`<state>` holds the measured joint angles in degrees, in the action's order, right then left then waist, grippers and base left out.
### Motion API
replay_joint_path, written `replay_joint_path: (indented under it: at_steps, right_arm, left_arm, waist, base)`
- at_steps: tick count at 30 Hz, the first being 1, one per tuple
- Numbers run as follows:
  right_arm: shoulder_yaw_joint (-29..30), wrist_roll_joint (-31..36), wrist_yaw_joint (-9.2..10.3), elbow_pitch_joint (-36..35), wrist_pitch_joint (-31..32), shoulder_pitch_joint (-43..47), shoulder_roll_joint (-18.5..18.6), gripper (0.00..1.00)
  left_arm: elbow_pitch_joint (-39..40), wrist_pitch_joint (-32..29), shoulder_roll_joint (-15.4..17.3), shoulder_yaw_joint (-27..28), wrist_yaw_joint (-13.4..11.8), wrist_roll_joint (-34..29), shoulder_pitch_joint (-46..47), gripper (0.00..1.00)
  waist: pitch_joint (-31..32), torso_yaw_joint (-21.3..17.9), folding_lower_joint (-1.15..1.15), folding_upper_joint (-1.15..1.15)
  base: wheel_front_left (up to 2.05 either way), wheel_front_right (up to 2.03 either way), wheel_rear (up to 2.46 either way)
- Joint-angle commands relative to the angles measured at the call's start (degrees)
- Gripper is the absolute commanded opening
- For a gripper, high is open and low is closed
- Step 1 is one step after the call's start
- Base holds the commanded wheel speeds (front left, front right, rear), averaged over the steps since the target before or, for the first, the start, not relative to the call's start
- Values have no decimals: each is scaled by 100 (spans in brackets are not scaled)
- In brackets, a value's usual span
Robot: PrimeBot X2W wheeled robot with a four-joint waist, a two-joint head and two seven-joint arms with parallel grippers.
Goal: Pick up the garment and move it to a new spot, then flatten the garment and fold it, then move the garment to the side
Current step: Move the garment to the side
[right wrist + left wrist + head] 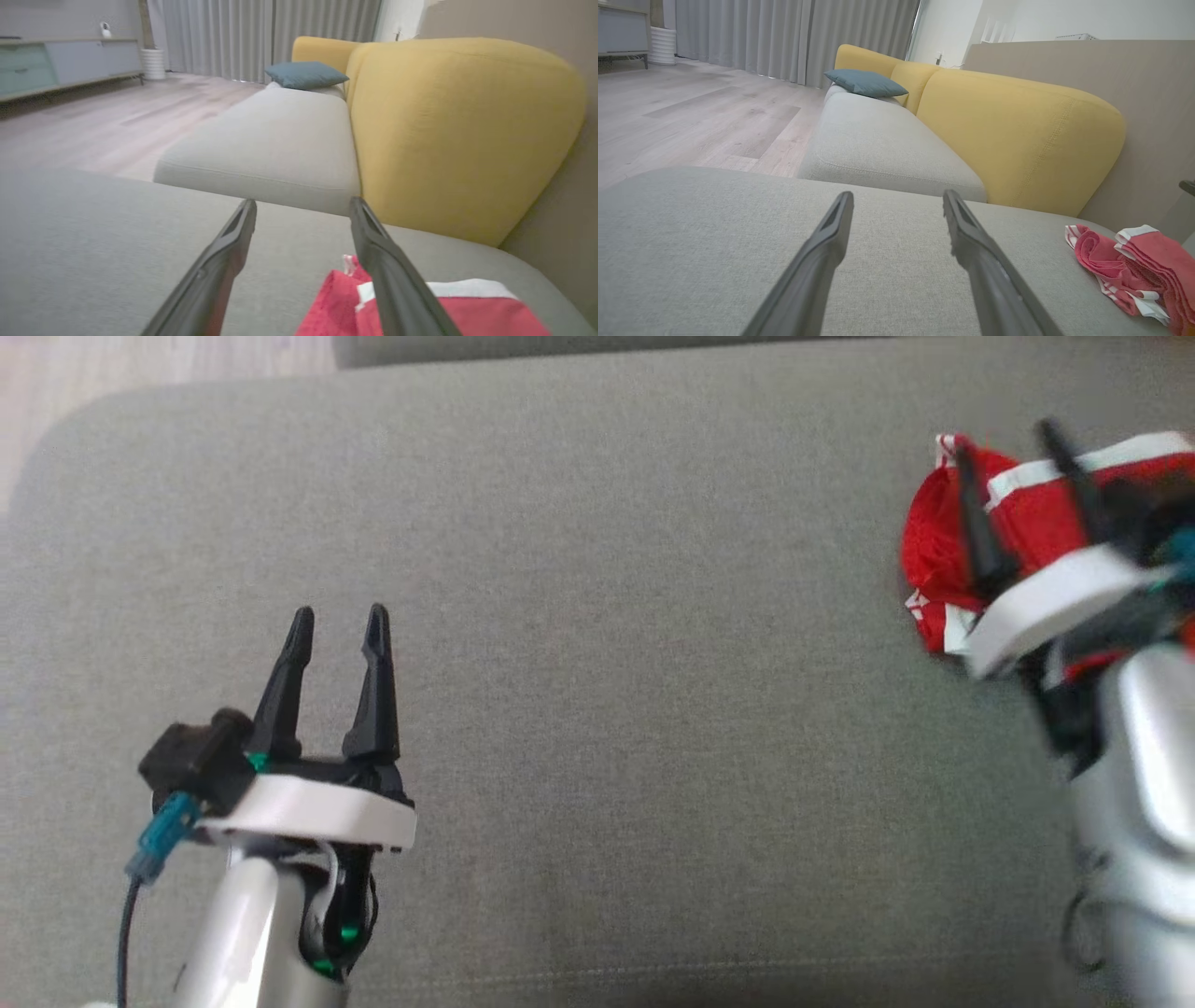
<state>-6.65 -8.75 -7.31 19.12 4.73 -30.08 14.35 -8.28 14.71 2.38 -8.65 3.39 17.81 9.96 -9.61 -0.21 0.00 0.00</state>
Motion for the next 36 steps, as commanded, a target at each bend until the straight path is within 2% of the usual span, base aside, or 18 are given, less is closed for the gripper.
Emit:
replay_joint_path:
  at_steps: [1, 7, 11, 20, 26, 36]
  right_arm:
    - [-83, 3, -18, -252, -238, 175, -206, 100]
    - [-123, 136, -18, -322, -892, 915, -869, 100]
    - [-101, 162, -18, -279, -1391, 1432, -1095, 100]
    - [-143, -228, -18, -234, -1904, 2172, -1146, 100]
    - [-170, -289, -18, -342, -1966, 2396, -1146, 100]
    - [-169, -344, -18, -654, -1972, 2515, -1147, 100]
  left_arm:
    - [238, 29, 50, 177, -43, 3, 83, 100]
    - [241, 29, 50, 161, -104, -8, -111, 100]
    - [239, 29, 50, 100, -136, -25, -290, 100]
    - [239, 29, 50, -36, -239, -129, -638, 100]
    - [377, 29, 50, -11, -359, -117, -797, 100]
    - [540, 29, 50, -6, -348, -186, -826, 100]
  waist:
    - [173, 59, 0, 0]
    - [435, 125, 0, 0]
    - [604, 174, 0, 0]
    - [861, 256, 0, 0]
    - [905, 273, 0, 0]
    - [858, 253, 0, 0]
  base:
    - [0, 0, 0]
    - [0, 0, 0]
    - [0, 0, 0]
    - [0, 0, 0]
    - [0, 0, 0]
    - [0, 0, 0]
